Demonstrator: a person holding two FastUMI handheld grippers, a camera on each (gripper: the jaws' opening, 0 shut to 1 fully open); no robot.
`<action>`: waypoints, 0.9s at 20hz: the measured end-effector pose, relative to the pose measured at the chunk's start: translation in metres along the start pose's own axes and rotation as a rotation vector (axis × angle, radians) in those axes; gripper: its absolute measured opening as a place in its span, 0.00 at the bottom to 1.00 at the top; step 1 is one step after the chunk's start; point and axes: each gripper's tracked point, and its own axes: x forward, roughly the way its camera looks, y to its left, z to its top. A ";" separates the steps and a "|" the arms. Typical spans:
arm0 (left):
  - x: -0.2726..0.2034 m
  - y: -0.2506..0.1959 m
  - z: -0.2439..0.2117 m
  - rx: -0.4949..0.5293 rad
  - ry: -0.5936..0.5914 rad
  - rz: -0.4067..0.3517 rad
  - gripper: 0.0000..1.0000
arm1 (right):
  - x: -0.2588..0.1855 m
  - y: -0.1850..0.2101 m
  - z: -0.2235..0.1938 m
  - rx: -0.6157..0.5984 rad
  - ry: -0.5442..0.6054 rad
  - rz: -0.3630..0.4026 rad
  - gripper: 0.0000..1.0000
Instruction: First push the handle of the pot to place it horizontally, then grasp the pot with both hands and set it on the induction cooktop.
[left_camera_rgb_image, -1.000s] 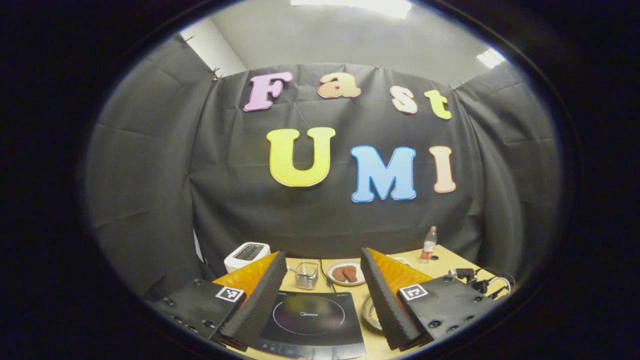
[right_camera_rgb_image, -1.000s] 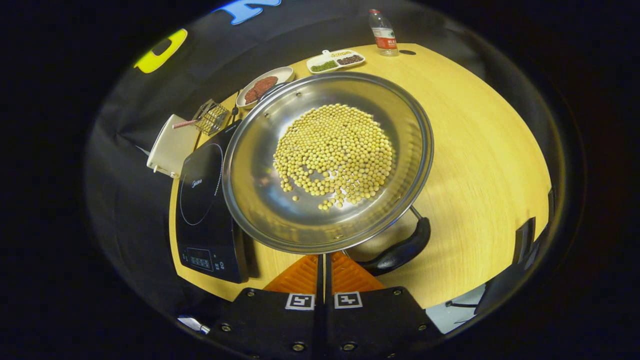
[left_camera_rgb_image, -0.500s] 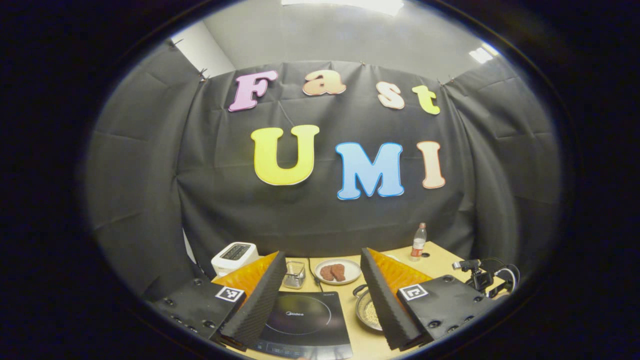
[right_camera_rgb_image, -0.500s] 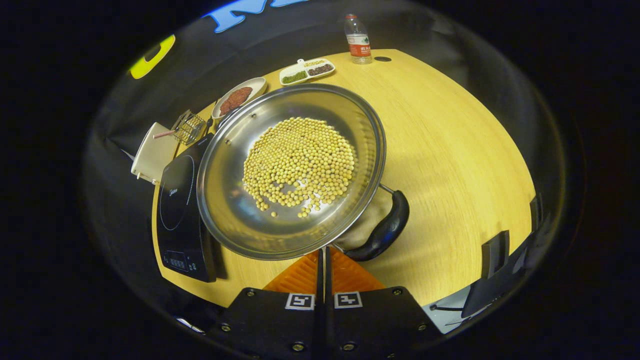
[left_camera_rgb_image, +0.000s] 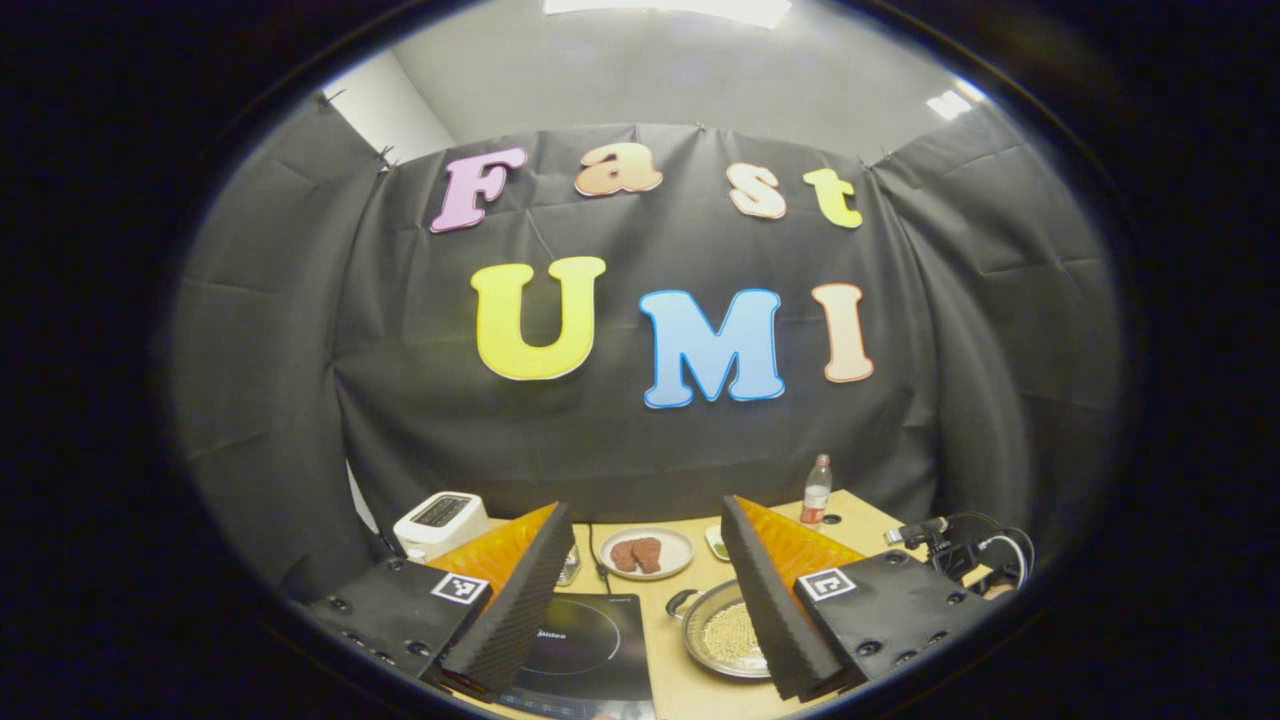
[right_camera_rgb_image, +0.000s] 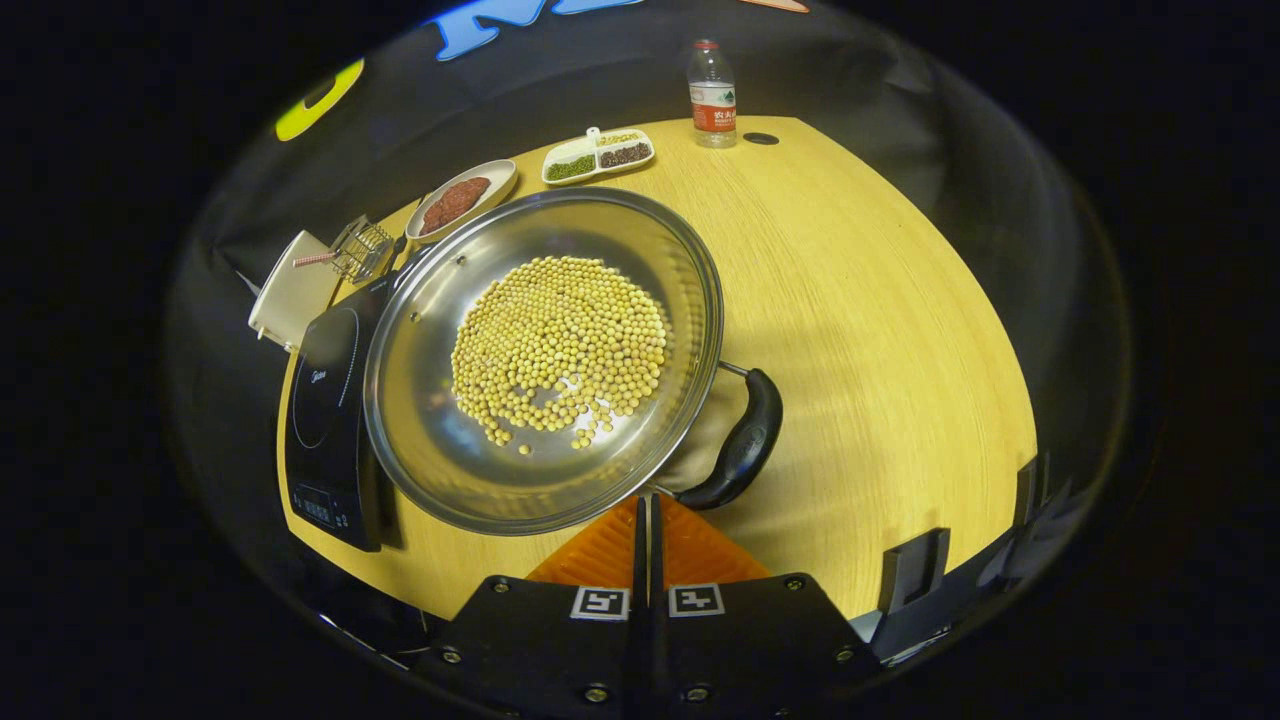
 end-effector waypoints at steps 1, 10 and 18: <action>0.003 -0.004 0.001 0.002 0.002 0.001 0.95 | 0.000 -0.005 0.004 -0.009 0.000 -0.005 0.00; 0.024 -0.037 0.001 0.016 0.013 0.025 0.95 | 0.012 -0.048 0.041 -0.138 -0.023 -0.072 0.00; 0.038 -0.052 -0.012 0.020 0.046 0.078 0.95 | 0.027 -0.074 0.070 -0.232 -0.028 -0.086 0.00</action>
